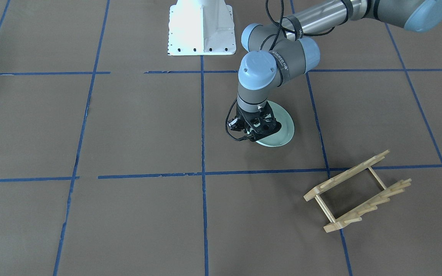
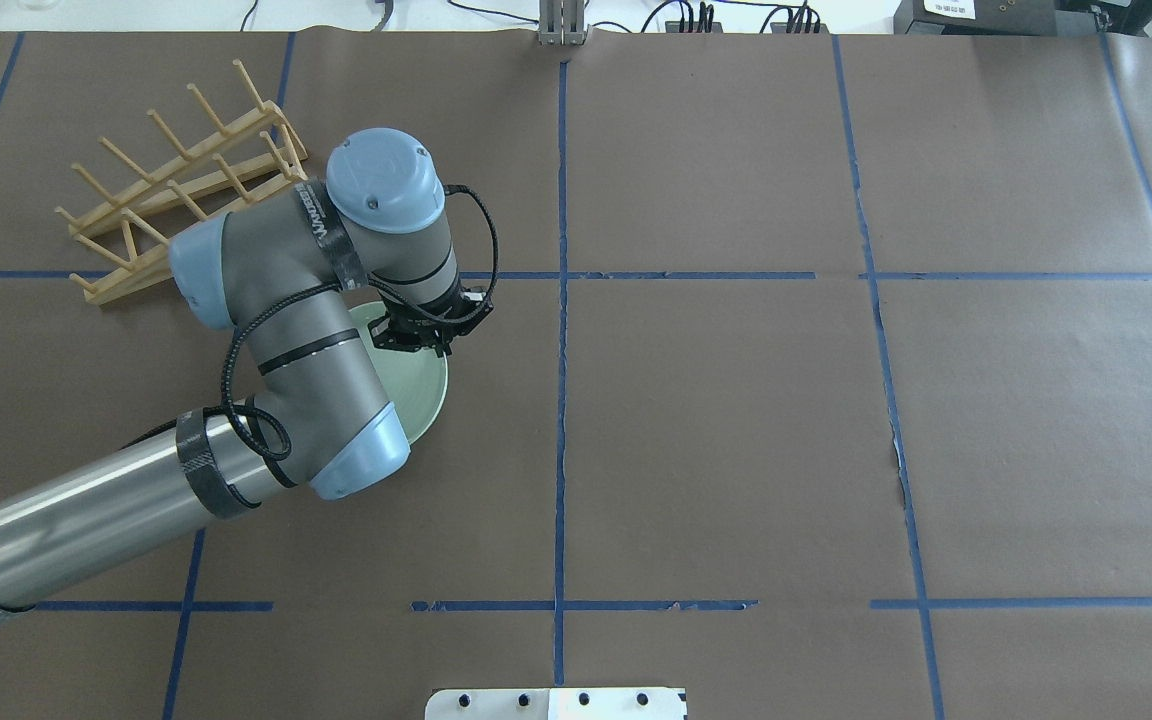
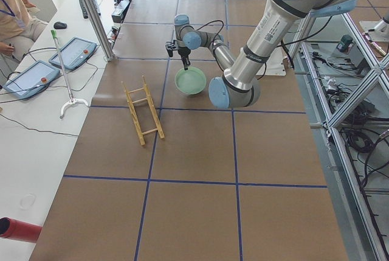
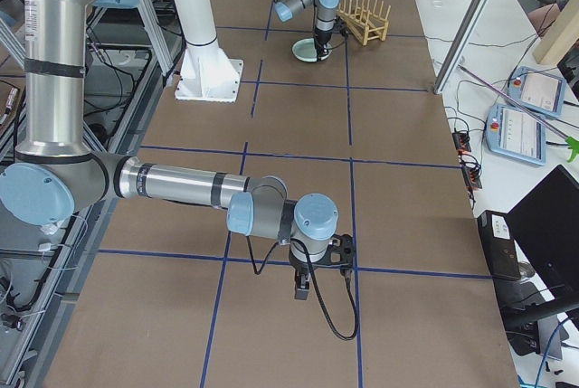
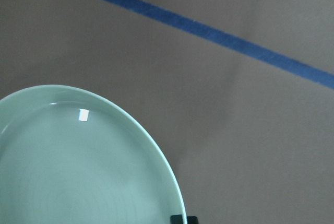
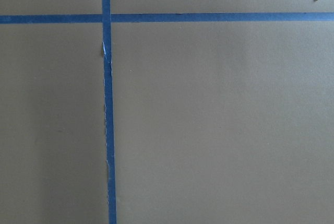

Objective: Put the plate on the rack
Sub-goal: 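Lift the plate with the left gripper and tilt it upright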

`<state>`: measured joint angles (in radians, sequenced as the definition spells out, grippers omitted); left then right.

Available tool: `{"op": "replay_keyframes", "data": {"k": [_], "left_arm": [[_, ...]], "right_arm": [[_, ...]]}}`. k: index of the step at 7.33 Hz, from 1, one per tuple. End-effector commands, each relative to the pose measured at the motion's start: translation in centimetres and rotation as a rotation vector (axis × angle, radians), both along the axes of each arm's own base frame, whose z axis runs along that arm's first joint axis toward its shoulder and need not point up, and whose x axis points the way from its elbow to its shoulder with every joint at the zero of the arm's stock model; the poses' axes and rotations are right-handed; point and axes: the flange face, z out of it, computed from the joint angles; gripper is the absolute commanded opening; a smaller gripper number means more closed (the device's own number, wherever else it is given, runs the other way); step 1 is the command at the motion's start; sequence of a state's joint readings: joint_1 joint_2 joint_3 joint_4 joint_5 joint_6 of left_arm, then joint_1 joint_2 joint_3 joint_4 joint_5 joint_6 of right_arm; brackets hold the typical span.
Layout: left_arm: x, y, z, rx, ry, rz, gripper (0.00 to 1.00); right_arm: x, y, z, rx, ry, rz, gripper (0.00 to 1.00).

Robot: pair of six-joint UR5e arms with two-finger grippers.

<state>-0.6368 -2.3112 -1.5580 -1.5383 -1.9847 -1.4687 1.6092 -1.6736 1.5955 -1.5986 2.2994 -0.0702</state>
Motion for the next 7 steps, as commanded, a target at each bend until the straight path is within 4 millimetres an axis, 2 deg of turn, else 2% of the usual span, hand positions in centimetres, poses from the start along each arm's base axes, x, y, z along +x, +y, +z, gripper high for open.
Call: {"op": "replay_keyframes", "data": {"k": [1,3,4,5,7], "left_arm": [[-9.9,-2.5,-6.7,0.103,0.122,-0.13,0.0],[-20.3,-5.0,-10.8,0.25,0.258,-0.256,0.0],[-23.0,-5.9,-9.4,0.345,0.344,-0.297,0.0],[-26.0,-6.0,-6.4,0.462,0.448,-0.336,0.0],[-31.5,-7.7,-2.9,0.612,0.569,-0.409,0.0]], "right_arm": [[0.0,0.0,0.0,-0.001,0.0,0.001,1.0],[0.0,0.0,0.0,-0.001,0.0,0.0,1.0],[0.0,0.0,0.0,0.0,0.0,0.0,1.0],[0.0,0.0,0.0,-0.001,0.0,0.0,1.0],[0.0,0.0,0.0,-0.001,0.0,0.0,1.0]]}}
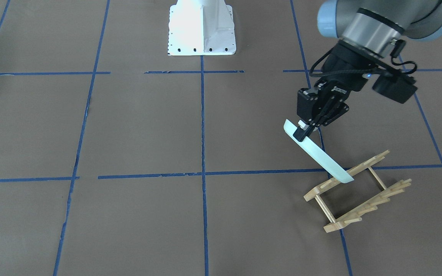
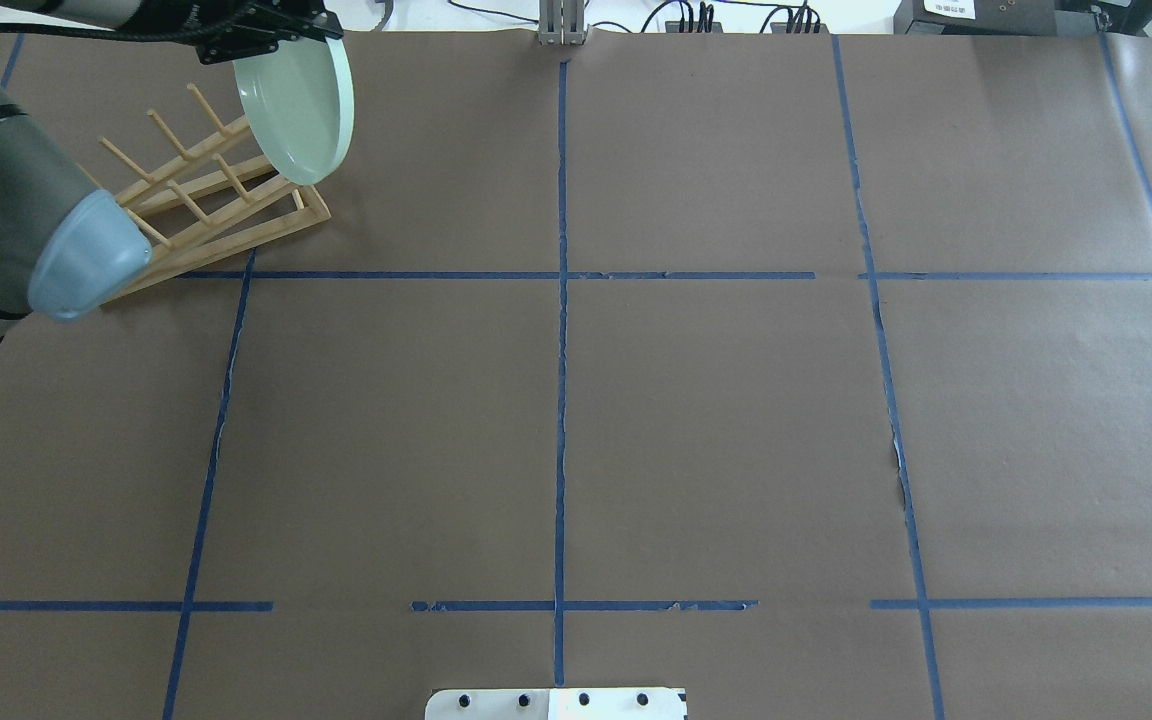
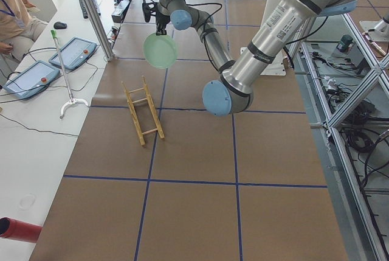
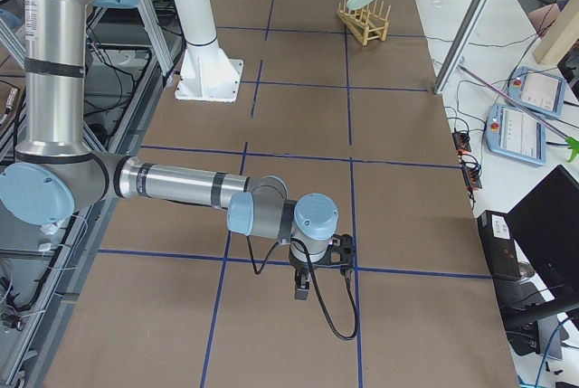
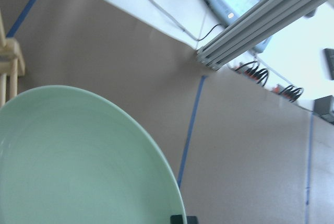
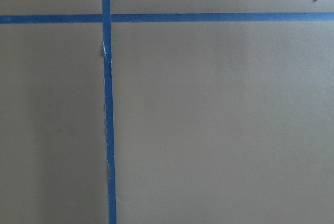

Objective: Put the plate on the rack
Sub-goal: 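Lift the plate with the left gripper and tilt it upright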

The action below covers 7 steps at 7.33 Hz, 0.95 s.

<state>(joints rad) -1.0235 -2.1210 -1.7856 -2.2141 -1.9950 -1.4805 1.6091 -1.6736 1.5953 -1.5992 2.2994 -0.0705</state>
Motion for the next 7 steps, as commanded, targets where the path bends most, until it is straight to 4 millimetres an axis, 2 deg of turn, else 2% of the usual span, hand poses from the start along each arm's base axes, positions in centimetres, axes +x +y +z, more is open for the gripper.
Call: {"op": "replay_keyframes", "data": {"k": [1,3,4,6,7], "left_arm": [[-4.9,-2.2,6.0,0.166,0.113,-0.014,0.0],[-5.4,-3.9,11.4,0.246,0.193,0.004,0.0],[-5.9,-3.8,13.1,0.26,0.264,0.008,0.0],[-8.2,-4.4,14.3,0.279,0.297,-0.023,0.0],[-8.1,-4.8,15.4,0.27,0.294,-0.025,0.0]], "right_arm": [[0.0,0.0,0.0,0.001,0.0,0.0,1.0],[0.0,0.0,0.0,-0.001,0.0,0.0,1.0],[0.0,0.0,0.0,-0.001,0.0,0.0,1.0],[0.0,0.0,0.0,-0.001,0.0,0.0,1.0],[0.0,0.0,0.0,-0.001,0.0,0.0,1.0]]}}
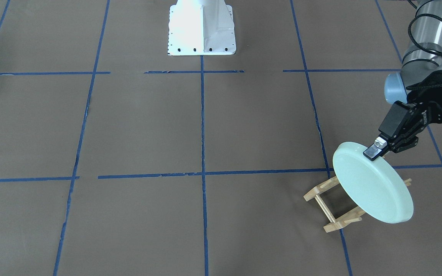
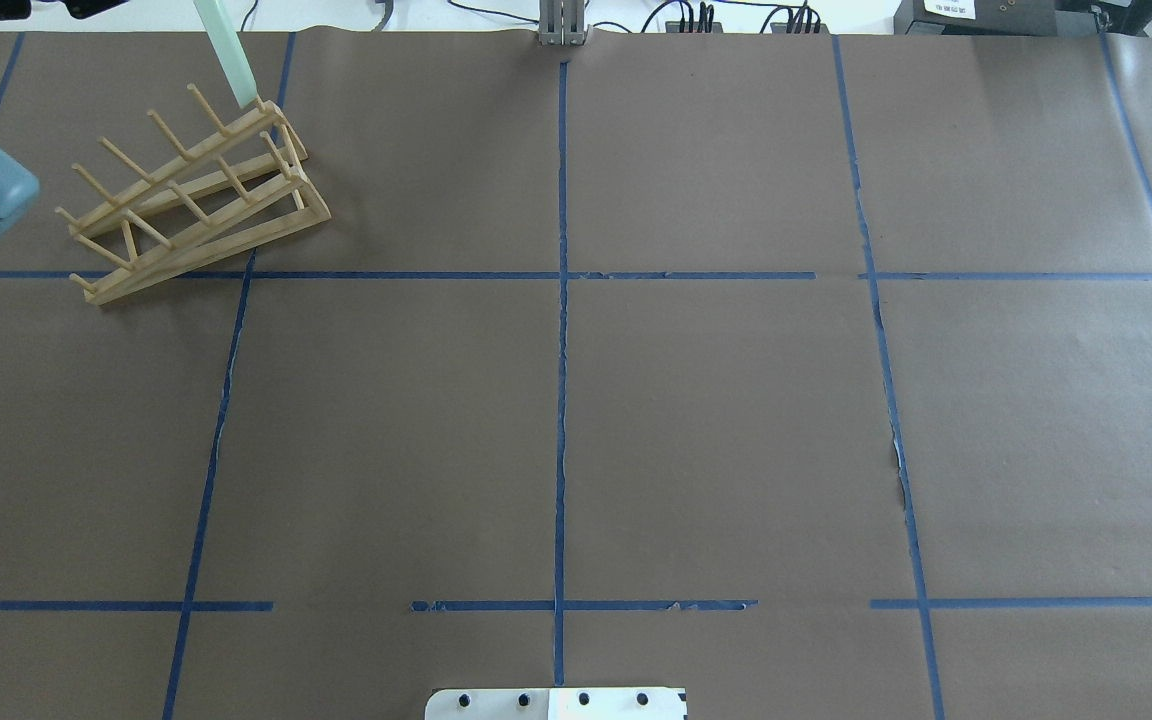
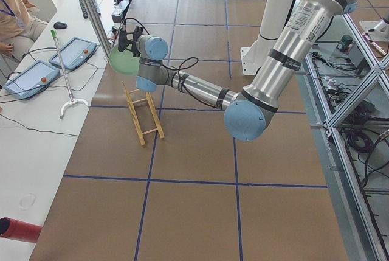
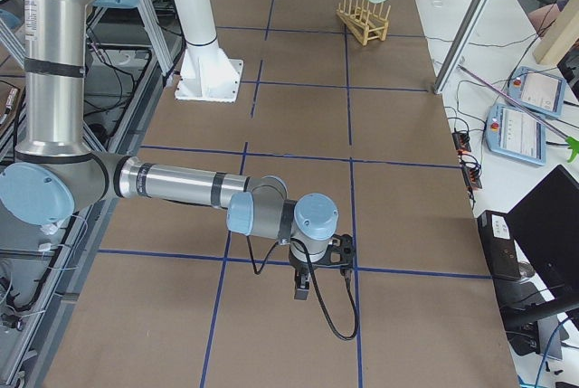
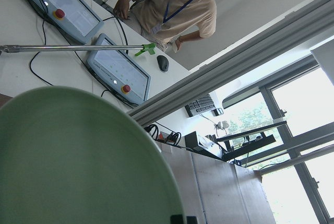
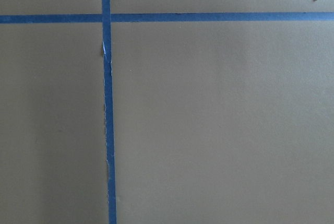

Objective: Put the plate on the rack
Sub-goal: 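Carry the upright plate with the left gripper above the wooden rack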

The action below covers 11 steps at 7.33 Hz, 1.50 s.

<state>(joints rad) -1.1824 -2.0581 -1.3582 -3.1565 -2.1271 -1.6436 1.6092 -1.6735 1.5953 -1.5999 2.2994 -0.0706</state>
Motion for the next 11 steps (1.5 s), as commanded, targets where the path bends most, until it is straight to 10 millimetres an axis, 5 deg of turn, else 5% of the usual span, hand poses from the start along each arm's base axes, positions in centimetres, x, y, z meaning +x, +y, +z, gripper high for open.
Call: {"op": "replay_keyframes", "data": {"k": [1,11], "left_arm": [[-0.6,-0.4,1.8,-0.003,0.008,-0.006,0.0],[1.4,-1.7,5.2,-0.05,-0.012,0.013,0.0]], "right_arm": [[0.0,0.0,0.0,0.0,0.0,0.0,1.0],[0.0,0.0,0.0,0.0,0.0,0.0,1.0]]}}
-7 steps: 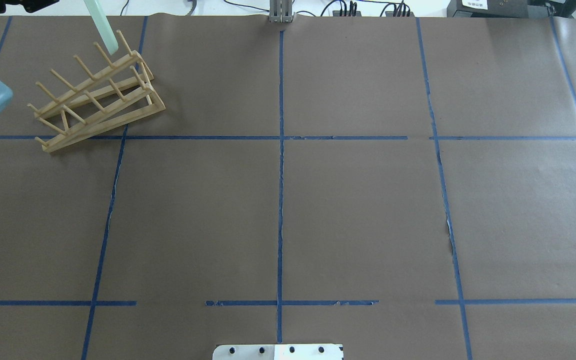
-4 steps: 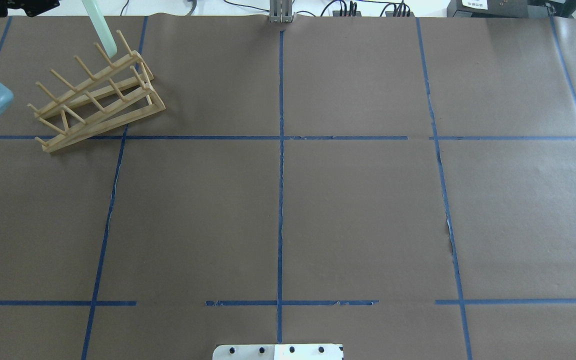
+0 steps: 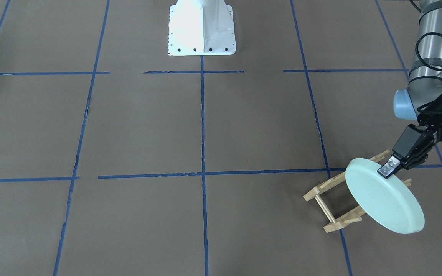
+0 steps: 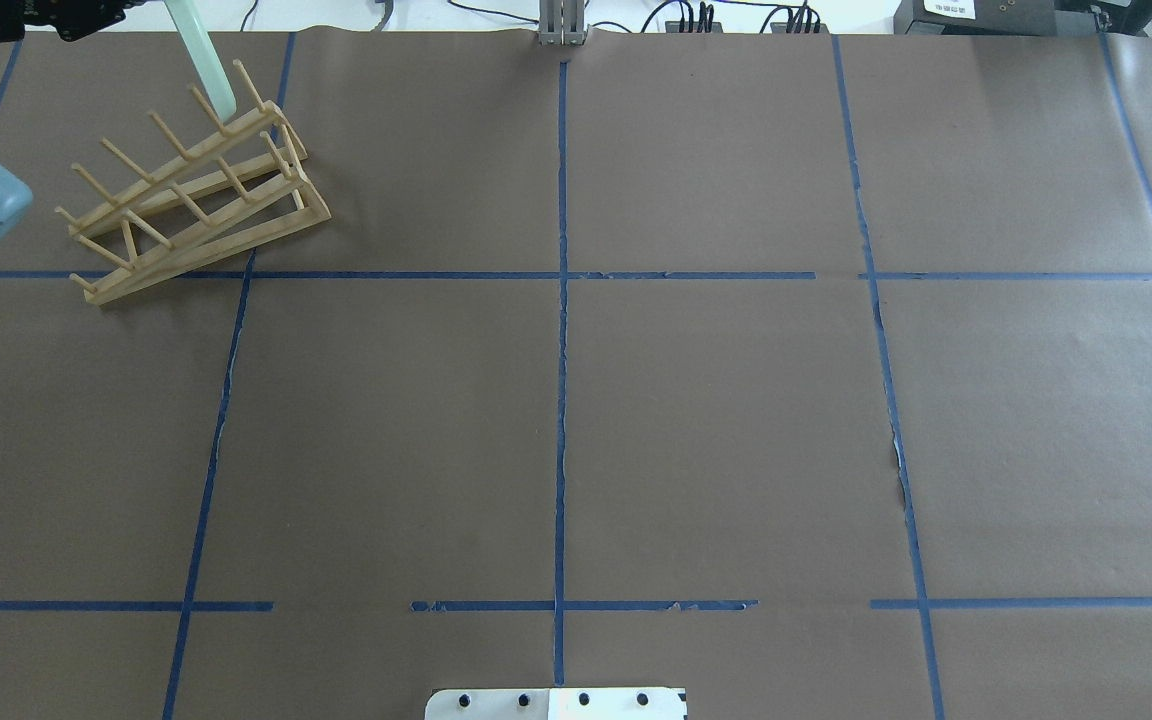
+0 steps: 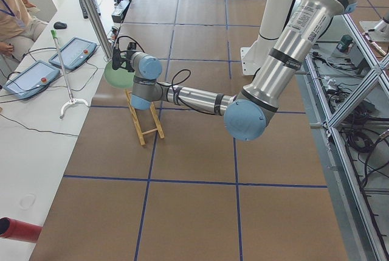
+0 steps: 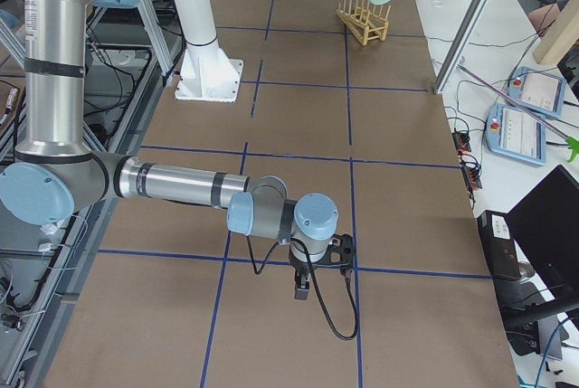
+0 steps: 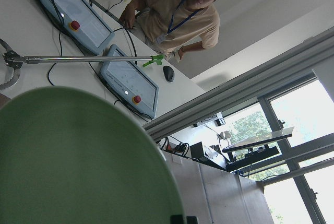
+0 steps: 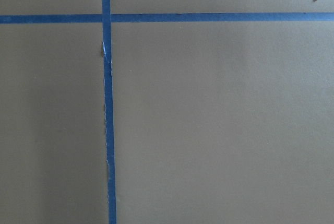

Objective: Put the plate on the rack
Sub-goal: 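Carry the upright plate with the left gripper above the wooden rack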

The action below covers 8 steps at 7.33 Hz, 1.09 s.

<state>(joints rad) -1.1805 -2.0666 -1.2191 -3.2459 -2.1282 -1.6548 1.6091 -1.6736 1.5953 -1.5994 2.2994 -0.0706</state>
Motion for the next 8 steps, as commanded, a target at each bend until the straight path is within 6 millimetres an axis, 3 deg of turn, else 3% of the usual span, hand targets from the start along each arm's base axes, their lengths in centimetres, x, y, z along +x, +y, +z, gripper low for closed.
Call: {"op": "replay_keyframes", "data": {"k": [1,5,8], "left_arm": [[0.8,0.0,0.3,-0.006,-0.003,0.011,0.0],[3.9,0.7,1.4,-0.022,-0.014,0.054,0.0],[4.0,0.8,1.7,-0.026,-0.018,0.059,0.0]], "right_arm": [[0.0,0.0,0.0,0.001,0.0,0.0,1.0],[0.0,0.0,0.0,0.001,0.0,0.0,1.0],[0.0,0.0,0.0,-0.001,0.0,0.0,1.0]]}}
